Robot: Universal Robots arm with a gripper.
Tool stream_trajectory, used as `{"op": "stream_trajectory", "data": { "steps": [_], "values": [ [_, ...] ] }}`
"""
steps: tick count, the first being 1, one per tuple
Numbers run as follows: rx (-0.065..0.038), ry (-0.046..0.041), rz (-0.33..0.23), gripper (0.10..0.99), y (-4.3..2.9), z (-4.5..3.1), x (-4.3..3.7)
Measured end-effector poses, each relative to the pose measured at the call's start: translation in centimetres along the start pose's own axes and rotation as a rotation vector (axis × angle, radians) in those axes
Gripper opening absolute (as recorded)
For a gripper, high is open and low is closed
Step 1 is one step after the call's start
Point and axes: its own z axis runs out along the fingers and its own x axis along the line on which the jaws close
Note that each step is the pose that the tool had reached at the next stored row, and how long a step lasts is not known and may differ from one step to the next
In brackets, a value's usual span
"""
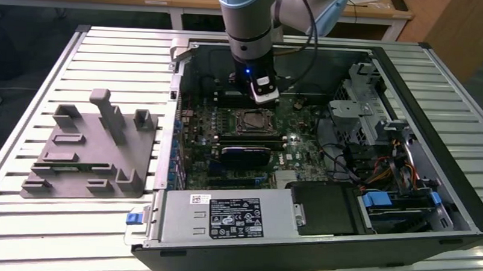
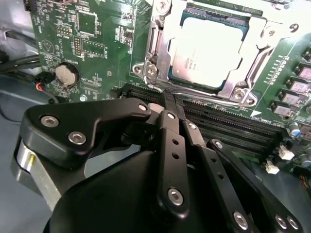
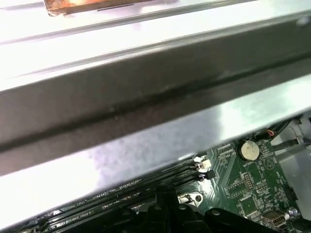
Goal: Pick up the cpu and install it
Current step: 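Install the first cpu locking lever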
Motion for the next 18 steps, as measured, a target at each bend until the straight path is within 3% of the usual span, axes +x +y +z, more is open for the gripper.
{"op": "stream_trajectory", "data": {
  "steps": [8,10,13,16,17,18],
  "values": [
    [0.000,0.0000,0.000,0.106,0.31,-1.41,-0.23],
    [0.006,-0.0023,-0.001,0.106,0.37,-1.51,-0.26],
    [0.032,-0.0108,-0.008,0.106,0.42,-1.57,-0.29],
    [0.077,-0.0257,-0.018,0.106,0.60,-1.53,-0.30],
    [0.086,-0.0283,-0.021,0.106,0.65,-1.51,-0.32],
    [0.088,-0.0284,-0.021,0.106,0.66,-1.50,-0.34]
  ]
}}
